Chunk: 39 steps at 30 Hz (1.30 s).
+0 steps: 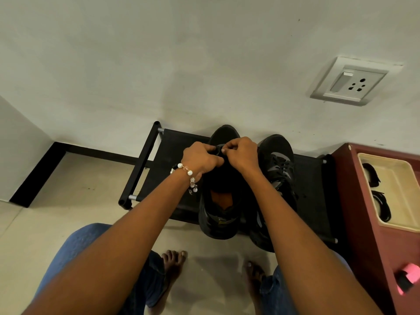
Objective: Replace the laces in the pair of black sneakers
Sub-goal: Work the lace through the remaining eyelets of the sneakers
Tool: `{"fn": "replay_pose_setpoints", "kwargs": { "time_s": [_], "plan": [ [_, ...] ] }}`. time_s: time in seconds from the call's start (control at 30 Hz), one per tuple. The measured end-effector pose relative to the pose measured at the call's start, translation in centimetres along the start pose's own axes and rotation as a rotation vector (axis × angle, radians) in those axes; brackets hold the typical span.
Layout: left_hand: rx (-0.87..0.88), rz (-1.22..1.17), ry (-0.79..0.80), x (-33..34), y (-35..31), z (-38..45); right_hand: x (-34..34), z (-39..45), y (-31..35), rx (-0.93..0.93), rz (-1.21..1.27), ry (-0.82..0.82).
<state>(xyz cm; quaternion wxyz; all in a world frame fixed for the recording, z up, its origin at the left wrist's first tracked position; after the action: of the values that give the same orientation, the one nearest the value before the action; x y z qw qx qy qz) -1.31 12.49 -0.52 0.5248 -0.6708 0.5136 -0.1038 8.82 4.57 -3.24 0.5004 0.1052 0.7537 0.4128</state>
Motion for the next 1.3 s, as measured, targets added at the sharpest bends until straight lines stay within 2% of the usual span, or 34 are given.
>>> {"fn": "replay_pose_setpoints", "kwargs": {
  "time_s": [0.3,0.37,0.47,0.57,0.73,0.83,1.03,1.3],
  "plan": [
    [-0.013,-0.009,0.093,-0.4,-0.2,0.6,0.8,0.4,0.6,0.213,0.131,-0.021],
    [0.032,0.052,0.009,-0.2,0.2,1.2,1.1,0.6,0.7,0.243,0.160,-0.017],
    [0.159,0.250,-0.202,0.3,0.7,1.9,1.5,1.0,0.4,0.290,0.190,-0.021],
    [0.219,0.339,-0.286,0.8,0.8,2.2,1.8,1.3,0.1,0.315,0.234,-0.017],
    [0.270,0.389,-0.310,0.8,0.7,2.7,1.4,1.1,0.2,0.252,0.122,-0.018],
    [0.301,0.381,-0.312,0.7,0.9,2.9,1.5,0.6,0.6,0.187,-0.088,-0.097],
    [0.350,0.423,-0.337,0.4,1.0,3.1,2.1,0.1,0.6,0.056,-0.318,-0.236],
    [0.366,0.504,-0.411,1.2,0.4,3.5,1.2,0.0,0.5,0.022,-0.240,-0.148]
  ]
}}
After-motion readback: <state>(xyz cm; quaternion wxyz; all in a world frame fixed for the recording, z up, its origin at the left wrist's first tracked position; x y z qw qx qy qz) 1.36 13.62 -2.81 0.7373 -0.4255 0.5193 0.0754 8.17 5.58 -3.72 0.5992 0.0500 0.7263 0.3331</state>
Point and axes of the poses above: each hand's wrist, its own z-axis towards the middle knuckle, its own x-axis out of the palm, y = z × x, the point moved 1 cm from there along z, towards the middle knuckle, and after that the axes turned 2 degrees about x, right-handed, at the moved point
